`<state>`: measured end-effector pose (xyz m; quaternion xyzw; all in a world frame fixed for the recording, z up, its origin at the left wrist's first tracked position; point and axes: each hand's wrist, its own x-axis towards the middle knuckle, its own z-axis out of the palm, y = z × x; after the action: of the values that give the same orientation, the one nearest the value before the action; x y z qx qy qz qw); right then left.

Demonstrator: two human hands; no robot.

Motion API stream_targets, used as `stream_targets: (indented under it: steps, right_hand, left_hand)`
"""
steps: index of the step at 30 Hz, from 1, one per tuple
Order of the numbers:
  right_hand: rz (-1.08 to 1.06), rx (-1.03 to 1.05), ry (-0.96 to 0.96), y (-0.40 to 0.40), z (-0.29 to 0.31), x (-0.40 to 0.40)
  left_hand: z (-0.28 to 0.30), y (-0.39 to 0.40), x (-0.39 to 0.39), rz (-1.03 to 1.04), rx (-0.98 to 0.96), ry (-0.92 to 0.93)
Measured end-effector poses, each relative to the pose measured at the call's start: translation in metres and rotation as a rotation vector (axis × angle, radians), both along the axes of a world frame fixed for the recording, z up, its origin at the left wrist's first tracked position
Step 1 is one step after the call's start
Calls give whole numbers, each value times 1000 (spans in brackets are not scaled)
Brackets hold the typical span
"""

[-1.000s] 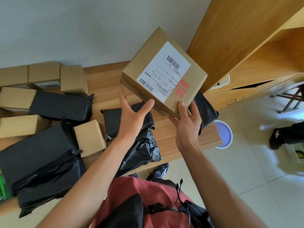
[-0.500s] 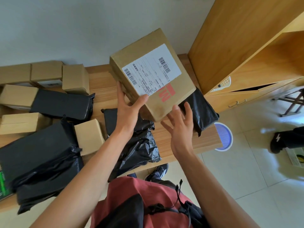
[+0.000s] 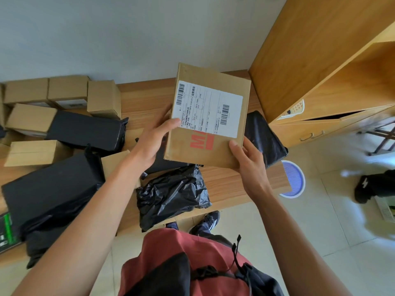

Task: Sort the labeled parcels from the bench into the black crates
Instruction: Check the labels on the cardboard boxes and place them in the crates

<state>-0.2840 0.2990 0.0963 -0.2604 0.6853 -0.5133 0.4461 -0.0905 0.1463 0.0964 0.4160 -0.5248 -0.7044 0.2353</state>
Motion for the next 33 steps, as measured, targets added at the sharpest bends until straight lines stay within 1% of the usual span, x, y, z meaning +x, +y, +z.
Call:
stream_targets:
  steps: [2,4,5,8,10,12,14,16,20,24,27,31,33]
  right_hand:
    - [-50,-3,-25,3,-1,5]
    - [-115,5,-58,3,-2,9]
    - [-152,7,-76,2,-2,11]
    - [-269,4,-142,-2,-4,14]
    - [-344,0,-174,-5,-3,18]
    - [-405,-19,-187,-9,-3,23]
    - [-443,-47,-193,-12,-2,30]
    - [-457,-81,-202,-14,1,40]
    - [-411,-137,-169,-17,8,62]
    - [-339,-99,-157,-17,9,70]
    - [-318,-76,-83,-15,11,63]
    - [-343,-132,90,-19,17,44]
    - [-328,-120,163,-23,19,36]
  left_hand:
    - [0,-2,0,5,6,2]
    - [0,-2,-1,57,22,-14]
    - [0,-1,-1,109,28,-18]
    - [1,14,-3,353,50,4]
    - [-3,34,-7,425,-5,-13]
    - [-7,53,-15,396,-44,-35]
    - [-12,63,-24,347,-15,-26]
    - [-13,66,-32,313,19,23]
    - [-6,59,-40,304,5,98]
    - [-2,44,-27,335,-23,109]
    - [0,26,-8,336,6,118]
    - [1,5,21,310,20,63]
    - [1,-3,35,291,18,57]
